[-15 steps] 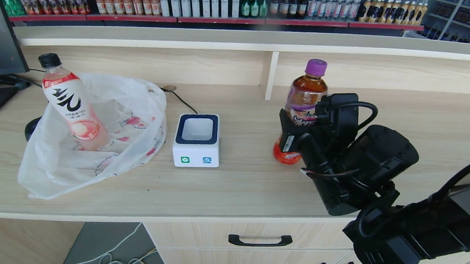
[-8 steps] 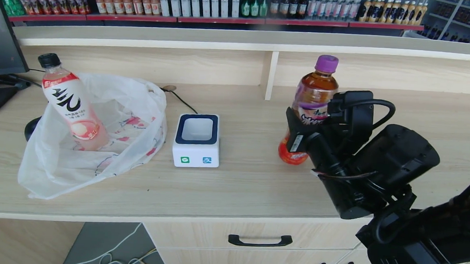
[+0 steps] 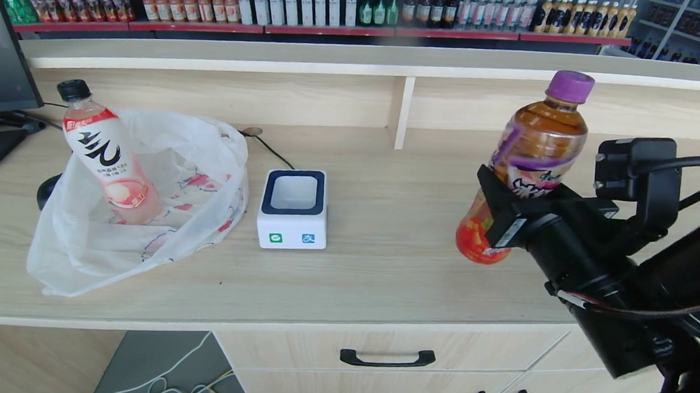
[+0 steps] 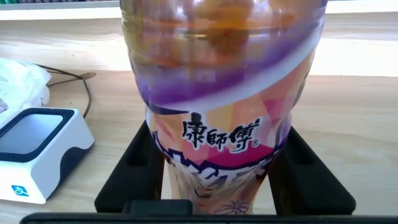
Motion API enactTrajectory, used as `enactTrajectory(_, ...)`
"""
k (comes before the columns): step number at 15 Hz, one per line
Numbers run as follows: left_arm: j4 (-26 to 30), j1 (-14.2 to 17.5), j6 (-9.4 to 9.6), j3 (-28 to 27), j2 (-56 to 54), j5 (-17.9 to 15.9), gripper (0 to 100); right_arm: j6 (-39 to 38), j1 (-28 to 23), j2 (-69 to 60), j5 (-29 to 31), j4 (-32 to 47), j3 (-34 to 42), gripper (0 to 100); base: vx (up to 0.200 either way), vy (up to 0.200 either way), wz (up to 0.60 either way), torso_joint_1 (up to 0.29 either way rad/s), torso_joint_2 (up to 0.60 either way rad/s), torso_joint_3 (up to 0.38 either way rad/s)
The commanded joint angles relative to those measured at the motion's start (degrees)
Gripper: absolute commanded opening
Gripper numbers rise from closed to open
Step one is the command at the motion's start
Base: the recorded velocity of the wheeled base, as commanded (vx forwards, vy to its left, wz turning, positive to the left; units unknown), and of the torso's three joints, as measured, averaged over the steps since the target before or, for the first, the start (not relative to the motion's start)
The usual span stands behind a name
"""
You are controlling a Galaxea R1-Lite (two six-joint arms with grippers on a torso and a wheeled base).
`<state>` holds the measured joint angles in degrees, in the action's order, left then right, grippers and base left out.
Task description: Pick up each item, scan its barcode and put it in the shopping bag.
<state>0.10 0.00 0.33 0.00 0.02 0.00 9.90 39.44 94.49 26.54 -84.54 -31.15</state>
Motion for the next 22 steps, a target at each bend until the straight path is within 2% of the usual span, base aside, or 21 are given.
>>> enactTrajectory(1, -0.01, 0.0, 0.02, 0.0, -0.02, 0.0, 100, 0.03, 0.47, -6.25, -0.08, -0.27, 3.64, 0, 0.0, 0.0, 0.0, 0.0, 0.0, 0.0)
enactTrajectory(4, -0.01, 0.0, 0.02, 0.0, -0.02, 0.0, 100, 0.74, 5.21, -9.94, 0.36, -0.27, 10.23, 0, 0.0, 0.0, 0.0, 0.0, 0.0, 0.0)
enactTrajectory(6, -0.01, 0.0, 0.02, 0.0, -0.02, 0.0, 100, 6.19, 8.11, -12.66, 0.36, -0.36, 13.92, 0, 0.0, 0.0, 0.0, 0.0, 0.0, 0.0)
enactTrajectory(14, -0.01, 0.0, 0.02, 0.0, -0.02, 0.0, 100, 25.52, 12.07, -13.98, 0.36, -0.36, 15.68, 0, 0.0, 0.0, 0.0, 0.0, 0.0, 0.0)
enactTrajectory(18, -0.01, 0.0, 0.02, 0.0, -0.02, 0.0, 100, 38.53, 21.12, -14.6, 0.44, -0.36, 15.59, 0, 0.0, 0.0, 0.0, 0.0, 0.0, 0.0)
enactTrajectory(19, -0.01, 0.0, 0.02, 0.0, 0.06, 0.0, 100, 42.92, 25.34, -13.37, 0.44, -0.36, 15.15, 0, 0.0, 0.0, 0.0, 0.0, 0.0, 0.0)
enactTrajectory(22, -0.01, 0.0, 0.02, 0.0, -0.02, 0.0, 100, 48.37, 31.75, -10.64, 0.44, -0.36, 14.01, 0, 0.0, 0.0, 0.0, 0.0, 0.0, 0.0)
